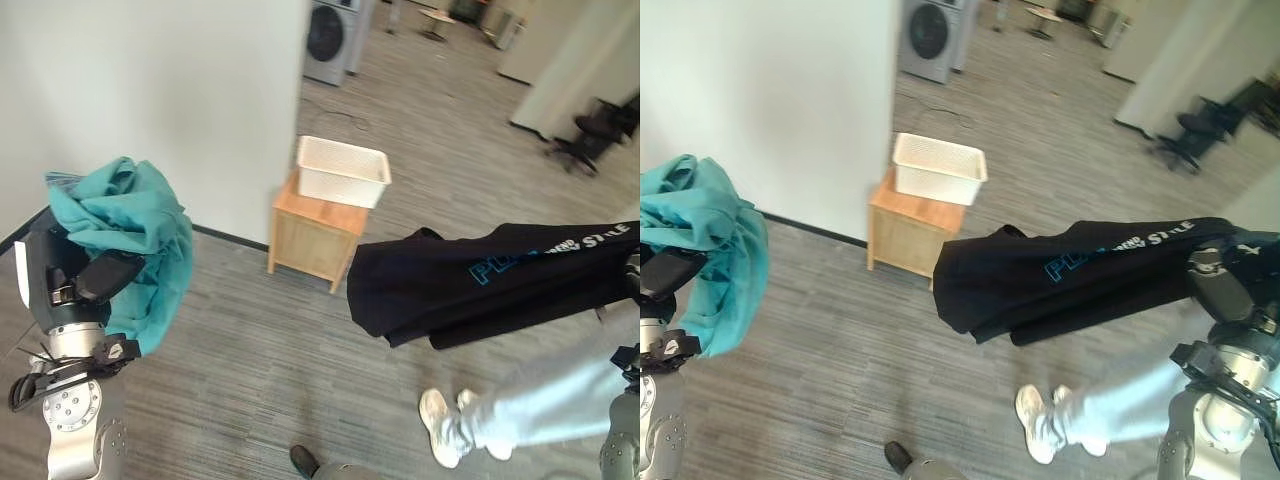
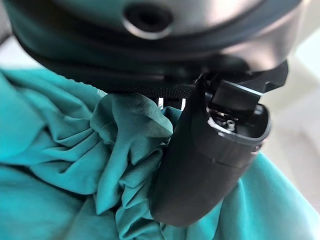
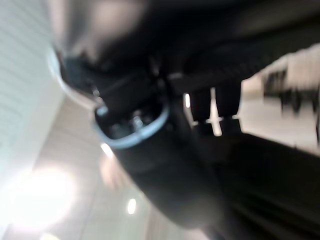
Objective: Pick up bed clothes into laundry basket.
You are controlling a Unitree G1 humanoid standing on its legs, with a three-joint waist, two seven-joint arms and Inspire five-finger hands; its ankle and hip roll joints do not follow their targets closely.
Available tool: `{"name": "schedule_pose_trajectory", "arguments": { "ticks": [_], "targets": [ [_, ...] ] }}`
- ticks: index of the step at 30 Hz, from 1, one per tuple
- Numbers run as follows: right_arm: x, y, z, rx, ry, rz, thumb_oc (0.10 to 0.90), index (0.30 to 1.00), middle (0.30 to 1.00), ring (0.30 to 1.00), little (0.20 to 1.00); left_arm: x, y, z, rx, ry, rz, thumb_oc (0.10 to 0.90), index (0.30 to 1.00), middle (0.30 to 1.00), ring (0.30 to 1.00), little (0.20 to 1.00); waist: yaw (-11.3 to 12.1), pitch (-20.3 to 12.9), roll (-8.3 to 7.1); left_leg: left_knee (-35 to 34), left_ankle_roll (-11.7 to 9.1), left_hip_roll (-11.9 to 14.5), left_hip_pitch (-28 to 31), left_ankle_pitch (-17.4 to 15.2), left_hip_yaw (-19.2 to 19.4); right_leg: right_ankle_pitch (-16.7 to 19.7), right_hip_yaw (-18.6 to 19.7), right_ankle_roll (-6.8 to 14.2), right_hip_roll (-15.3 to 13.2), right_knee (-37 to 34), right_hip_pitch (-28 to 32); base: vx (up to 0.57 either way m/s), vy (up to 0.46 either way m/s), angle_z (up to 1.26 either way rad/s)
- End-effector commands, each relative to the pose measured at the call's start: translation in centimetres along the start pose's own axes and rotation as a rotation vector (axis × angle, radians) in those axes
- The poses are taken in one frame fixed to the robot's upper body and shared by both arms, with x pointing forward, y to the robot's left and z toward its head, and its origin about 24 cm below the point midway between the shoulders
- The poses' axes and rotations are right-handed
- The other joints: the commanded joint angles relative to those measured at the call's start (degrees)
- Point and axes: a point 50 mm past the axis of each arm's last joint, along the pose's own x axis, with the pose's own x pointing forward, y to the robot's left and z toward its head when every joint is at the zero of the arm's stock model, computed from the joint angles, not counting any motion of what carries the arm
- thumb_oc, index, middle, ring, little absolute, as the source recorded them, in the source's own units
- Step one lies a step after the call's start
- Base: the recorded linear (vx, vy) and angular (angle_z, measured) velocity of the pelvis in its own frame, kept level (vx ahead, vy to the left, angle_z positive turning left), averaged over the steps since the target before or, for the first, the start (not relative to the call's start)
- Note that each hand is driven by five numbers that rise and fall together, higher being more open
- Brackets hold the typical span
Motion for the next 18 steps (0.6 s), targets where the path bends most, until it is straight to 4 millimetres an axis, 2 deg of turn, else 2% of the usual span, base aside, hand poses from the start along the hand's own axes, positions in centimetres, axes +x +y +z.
{"name": "schedule_pose_trajectory", "arguments": {
  "ticks": [1,3,9,16,17,18],
  "targets": [
    [2.0,0.6,4.3,0.003,-0.243,0.040,0.400,0.300,0.300,0.300,0.300,1.6,-1.5,4.5,0.003,-0.288,-0.091,0.400,0.300,0.300,0.300,0.300,-1.9,-6.8,3.64,-3.4,-3.9,1.5,-3.9,-0.1,-2.4,0.9,-1.9,2.6,0.2,-7.0,5.0,0.01,0.116,-0.59],
    [1.9,1.0,4.3,0.013,-0.242,0.052,0.400,0.300,0.300,0.300,0.300,1.5,-1.5,4.4,0.003,-0.283,-0.087,0.400,0.300,0.300,0.300,0.300,-2.0,-6.6,4.09,-3.4,-3.8,1.3,-3.7,-0.2,-1.5,1.0,-1.7,2.9,0.0,-7.0,4.7,-0.02,0.096,-0.59],
    [1.1,1.7,2.5,0.041,-0.157,0.069,0.400,0.300,0.300,0.300,0.300,1.3,-2.4,3.8,-0.095,-0.272,-0.067,0.400,0.300,0.300,0.300,0.300,-1.9,-6.0,4.85,-3.7,-3.5,0.6,-3.4,-0.5,0.3,1.3,-2.7,3.8,-1.3,-7.3,3.8,-0.04,0.065,-0.25],
    [1.6,1.5,3.3,-0.019,-0.210,0.029,0.400,0.300,0.300,0.300,0.300,1.1,-2.2,3.5,-0.078,-0.263,-0.046,0.400,0.300,0.300,0.300,0.300,-1.1,-6.2,5.36,-3.8,-3.4,0.5,-2.7,-1.0,-0.2,1.2,-5.0,3.7,-2.2,-8.3,5.0,0.00,0.018,0.02],
    [-0.5,5.8,0.2,0.336,-0.029,0.185,0.400,0.300,0.300,0.300,0.300,3.7,-1.8,1.3,0.032,-0.102,-0.120,0.400,0.300,0.300,0.300,0.300,7.1,-5.2,-0.67,-3.8,-5.0,6.5,-5.5,0.2,-0.1,-2.1,-27.0,4.5,-10.6,-5.2,6.0,0.00,0.046,0.01],
    [-0.4,6.1,0.2,0.317,-0.025,0.200,0.400,0.300,0.300,0.300,0.300,3.7,-1.6,1.2,0.028,-0.095,-0.106,0.400,0.300,0.300,0.300,0.300,7.3,-5.2,-0.67,-3.7,-4.7,6.3,-5.2,0.0,0.1,-2.0,-26.9,4.7,-10.8,-5.1,5.9,0.00,0.083,-0.22]
  ]
}}
